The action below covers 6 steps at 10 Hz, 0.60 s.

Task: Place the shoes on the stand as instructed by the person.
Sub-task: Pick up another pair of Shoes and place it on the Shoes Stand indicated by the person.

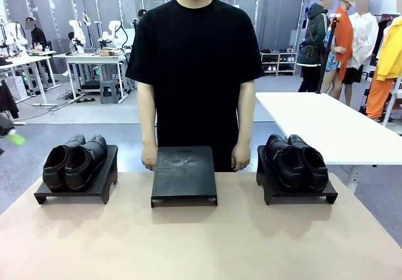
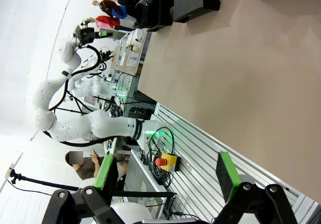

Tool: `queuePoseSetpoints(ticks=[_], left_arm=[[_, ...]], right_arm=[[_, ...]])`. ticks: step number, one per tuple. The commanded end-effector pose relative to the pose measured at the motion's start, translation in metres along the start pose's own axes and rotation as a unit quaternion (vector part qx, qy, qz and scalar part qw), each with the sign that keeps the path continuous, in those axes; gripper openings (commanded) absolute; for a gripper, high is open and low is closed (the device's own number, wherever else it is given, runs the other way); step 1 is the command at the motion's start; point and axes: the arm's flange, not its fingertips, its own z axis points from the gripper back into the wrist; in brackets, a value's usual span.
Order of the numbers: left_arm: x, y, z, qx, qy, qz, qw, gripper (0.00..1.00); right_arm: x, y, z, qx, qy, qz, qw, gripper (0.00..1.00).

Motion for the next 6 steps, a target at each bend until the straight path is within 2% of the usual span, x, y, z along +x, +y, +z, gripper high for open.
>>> queuePoseSetpoints(ticks=[1, 3, 4, 6], left_arm=[[-0.03, 0.039, 0.022, -0.091, 0.008, -0.007, 0.996, 0.95], [-0.072, 0.077, 0.039, -0.228, -0.01, -0.033, 0.973, 0.95], [-0.088, 0.095, 0.037, -0.251, -0.028, -0.032, 0.967, 0.95], [-0.117, 0.133, 0.023, -0.336, -0.084, -0.016, 0.938, 0.95]], right_arm=[[0.001, 0.004, 0.0, 0.004, -0.005, 0.002, 1.0, 1.0], [0.001, 0.004, 0.0, 0.004, -0.005, 0.002, 1.0, 1.0], [0.001, 0.004, 0.0, 0.004, -0.005, 0.002, 1.0, 1.0], [0.001, 0.004, 0.0, 0.004, -0.005, 0.002, 1.0, 1.0]])
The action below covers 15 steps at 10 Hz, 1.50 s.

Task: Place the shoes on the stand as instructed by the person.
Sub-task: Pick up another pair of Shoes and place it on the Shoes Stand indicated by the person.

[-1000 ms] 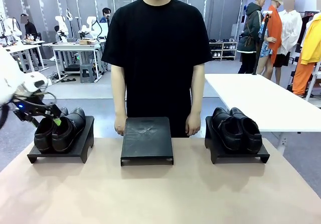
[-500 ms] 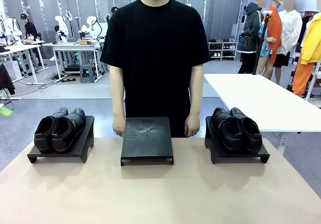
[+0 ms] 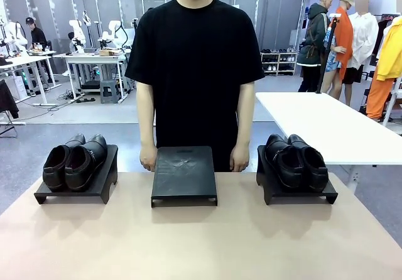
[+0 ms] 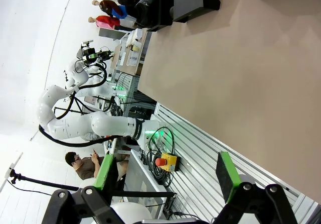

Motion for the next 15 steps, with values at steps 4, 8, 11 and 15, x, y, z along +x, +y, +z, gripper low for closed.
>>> queuePoseSetpoints(ticks=[4, 8, 11, 15], left_arm=[[-0.003, 0.041, 0.004, -0.099, -0.06, 0.035, 0.993, 0.95], [-0.026, 0.047, -0.004, -0.087, -0.053, 0.029, 0.994, 0.95], [-0.026, 0.047, -0.004, -0.087, -0.053, 0.029, 0.994, 0.95], [-0.026, 0.047, -0.004, -0.087, -0.053, 0.029, 0.994, 0.95]], right_arm=[[0.0, 0.004, 0.0, 0.004, -0.006, 0.002, 1.0, 1.0], [0.0, 0.004, 0.0, 0.004, -0.006, 0.002, 1.0, 1.0], [0.0, 0.004, 0.0, 0.004, -0.006, 0.002, 1.0, 1.0], [0.0, 0.004, 0.0, 0.004, -0.006, 0.002, 1.0, 1.0]])
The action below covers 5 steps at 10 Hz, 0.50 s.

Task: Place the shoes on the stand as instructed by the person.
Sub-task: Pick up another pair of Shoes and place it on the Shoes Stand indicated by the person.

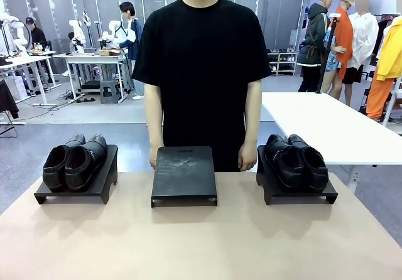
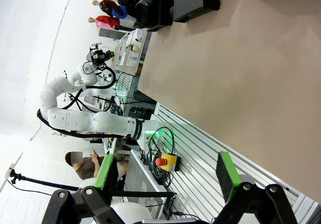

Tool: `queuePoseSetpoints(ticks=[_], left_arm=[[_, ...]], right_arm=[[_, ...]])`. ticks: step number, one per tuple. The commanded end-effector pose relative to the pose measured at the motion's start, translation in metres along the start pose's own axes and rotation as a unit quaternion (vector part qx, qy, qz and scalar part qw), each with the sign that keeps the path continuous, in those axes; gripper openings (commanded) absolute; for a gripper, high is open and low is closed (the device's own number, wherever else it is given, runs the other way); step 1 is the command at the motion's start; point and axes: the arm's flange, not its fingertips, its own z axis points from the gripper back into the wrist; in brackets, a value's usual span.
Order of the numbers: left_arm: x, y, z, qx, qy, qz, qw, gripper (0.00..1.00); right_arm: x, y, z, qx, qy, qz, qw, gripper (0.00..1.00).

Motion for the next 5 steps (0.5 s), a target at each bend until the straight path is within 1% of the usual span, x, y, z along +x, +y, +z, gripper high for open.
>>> queuePoseSetpoints(ticks=[1, 5], left_arm=[[-0.0037, -0.0029, -0.0009, 0.003, 0.006, -0.005, 1.0, 0.95], [-0.0037, -0.0029, -0.0009, 0.003, 0.006, -0.005, 1.0, 0.95]], right_arm=[[0.0005, 0.004, 0.0001, 0.004, -0.006, 0.002, 1.0, 1.0], [0.0005, 0.004, 0.0001, 0.004, -0.006, 0.002, 1.0, 1.0]])
